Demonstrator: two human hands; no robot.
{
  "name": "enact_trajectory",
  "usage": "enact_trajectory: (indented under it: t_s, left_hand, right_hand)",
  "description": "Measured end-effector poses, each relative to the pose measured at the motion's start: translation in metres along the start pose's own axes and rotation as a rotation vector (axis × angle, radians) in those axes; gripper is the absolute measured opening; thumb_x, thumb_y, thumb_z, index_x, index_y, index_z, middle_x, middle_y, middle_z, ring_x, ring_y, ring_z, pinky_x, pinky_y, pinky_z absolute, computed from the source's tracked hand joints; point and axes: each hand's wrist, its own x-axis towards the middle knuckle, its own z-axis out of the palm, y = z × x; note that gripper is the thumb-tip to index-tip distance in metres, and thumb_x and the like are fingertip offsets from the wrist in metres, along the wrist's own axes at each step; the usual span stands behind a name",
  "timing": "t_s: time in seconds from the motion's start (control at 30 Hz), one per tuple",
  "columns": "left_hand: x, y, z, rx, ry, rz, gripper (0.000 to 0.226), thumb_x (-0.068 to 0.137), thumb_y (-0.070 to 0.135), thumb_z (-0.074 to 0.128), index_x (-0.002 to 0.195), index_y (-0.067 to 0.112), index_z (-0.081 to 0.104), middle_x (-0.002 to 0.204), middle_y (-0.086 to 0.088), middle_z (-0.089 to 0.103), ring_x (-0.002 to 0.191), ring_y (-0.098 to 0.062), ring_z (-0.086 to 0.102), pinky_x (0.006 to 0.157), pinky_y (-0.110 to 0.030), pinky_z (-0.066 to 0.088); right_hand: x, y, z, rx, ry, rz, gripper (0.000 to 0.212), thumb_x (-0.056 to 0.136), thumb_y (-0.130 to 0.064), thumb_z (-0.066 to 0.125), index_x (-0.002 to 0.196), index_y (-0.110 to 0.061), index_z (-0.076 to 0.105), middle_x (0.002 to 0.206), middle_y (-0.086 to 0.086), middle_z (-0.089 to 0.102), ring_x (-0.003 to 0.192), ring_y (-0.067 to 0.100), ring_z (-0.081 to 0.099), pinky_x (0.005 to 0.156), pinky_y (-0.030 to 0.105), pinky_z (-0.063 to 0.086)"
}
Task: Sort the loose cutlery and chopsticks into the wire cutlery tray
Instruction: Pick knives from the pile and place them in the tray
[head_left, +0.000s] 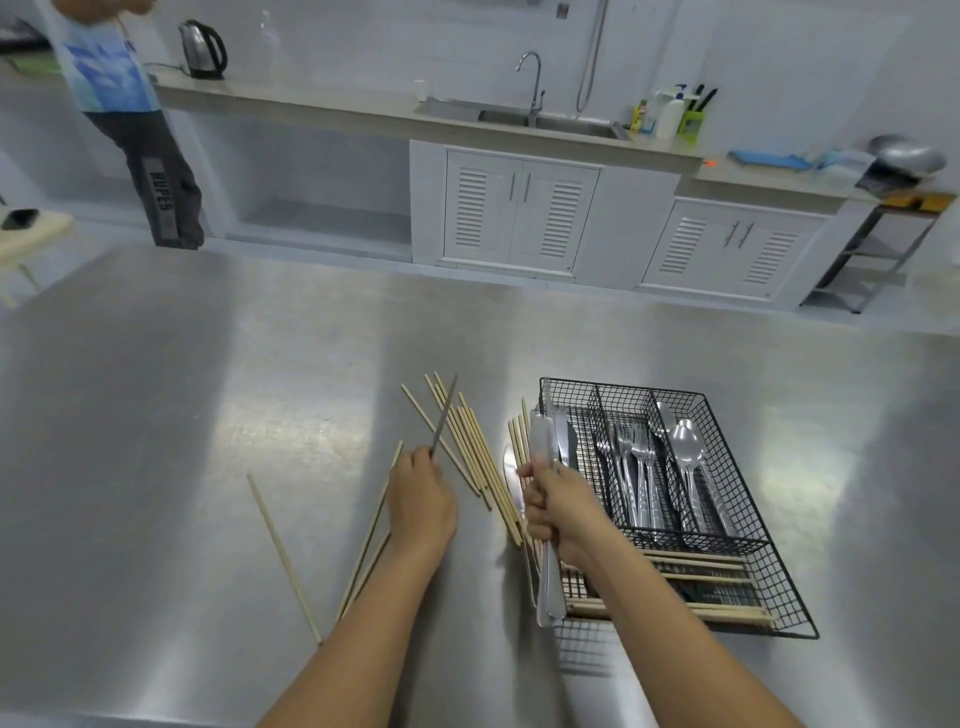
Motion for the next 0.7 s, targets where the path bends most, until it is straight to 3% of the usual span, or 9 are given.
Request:
enact_trajectory:
  t_s: [0.1, 0.23, 0.3, 0.4, 0.5, 0.63, 0.7]
  left_hand:
    - [-0.004, 0.017, -0.006, -0.193, -0.027, -0.009, 0.025, 0.100, 0.016, 0.032, 0.100, 0.007, 0.056, 0.086, -0.008, 0.058, 0.073, -0.019, 0.053, 0.058, -0.027, 0.036]
    - [-0.014, 0.038, 0.005, -0.146, -0.313, -0.121, 0.030, 0.085, 0.005, 0.051, 0.058, 0.013, 0.043, 0.061, -0.002, 0.044, 0.054, -0.011, 0.043, 0.050, -0.021, 0.033]
    - [-0.026, 0.045, 0.016, -0.123, -0.443, -0.210, 0.032, 0.080, 0.003, 0.059, 0.057, 0.015, 0.041, 0.061, 0.001, 0.045, 0.053, -0.007, 0.045, 0.044, -0.015, 0.032]
    - [-0.042, 0.049, 0.028, -0.016, -0.508, -0.229, 0.015, 0.075, 0.007, 0.067, 0.071, 0.012, 0.053, 0.074, -0.002, 0.057, 0.057, -0.010, 0.052, 0.044, -0.017, 0.037]
    - [-0.054, 0.046, 0.033, -0.009, -0.474, -0.212, 0.012, 0.073, 0.011, 0.067, 0.073, 0.013, 0.055, 0.077, -0.003, 0.060, 0.066, -0.018, 0.057, 0.055, -0.025, 0.041]
    - [-0.059, 0.043, 0.038, -0.062, -0.401, -0.168, 0.025, 0.077, 0.010, 0.067, 0.063, 0.020, 0.049, 0.065, 0.004, 0.052, 0.057, -0.008, 0.049, 0.048, -0.017, 0.034]
    - [-0.060, 0.042, 0.038, -0.070, -0.335, -0.173, 0.021, 0.080, 0.014, 0.064, 0.065, 0.019, 0.050, 0.064, 0.004, 0.052, 0.057, -0.008, 0.049, 0.050, -0.018, 0.035]
  right_hand:
    - [-0.002, -0.015, -0.018, 0.276, -0.002, 0.003, 0.022, 0.101, -0.025, 0.040, 0.095, -0.006, 0.051, 0.054, -0.002, 0.044, 0.034, 0.008, 0.033, 0.031, 0.016, 0.030]
    - [-0.007, -0.030, -0.036, 0.445, -0.008, -0.043, 0.019, 0.101, -0.022, 0.039, 0.098, -0.009, 0.052, 0.060, 0.001, 0.044, 0.037, 0.008, 0.038, 0.034, 0.016, 0.036]
    - [-0.007, -0.033, -0.043, 0.494, -0.011, -0.051, 0.018, 0.101, -0.023, 0.039, 0.097, -0.010, 0.051, 0.056, 0.000, 0.041, 0.036, 0.008, 0.036, 0.033, 0.016, 0.034]
    - [-0.006, -0.031, -0.052, 0.499, -0.005, -0.048, 0.024, 0.101, -0.028, 0.039, 0.091, -0.010, 0.051, 0.049, -0.004, 0.035, 0.032, 0.005, 0.030, 0.028, 0.016, 0.026]
    - [-0.005, -0.026, -0.061, 0.449, -0.016, -0.036, 0.025, 0.100, -0.030, 0.039, 0.088, -0.011, 0.050, 0.047, -0.006, 0.032, 0.030, 0.004, 0.027, 0.027, 0.015, 0.022]
    - [-0.006, -0.023, -0.070, 0.413, -0.011, -0.024, 0.024, 0.101, -0.030, 0.039, 0.093, -0.010, 0.051, 0.049, -0.005, 0.032, 0.032, 0.005, 0.026, 0.028, 0.016, 0.022]
    - [-0.006, -0.023, -0.072, 0.412, -0.012, -0.013, 0.024, 0.100, -0.031, 0.040, 0.095, -0.010, 0.051, 0.050, -0.005, 0.032, 0.032, 0.005, 0.026, 0.028, 0.016, 0.022]
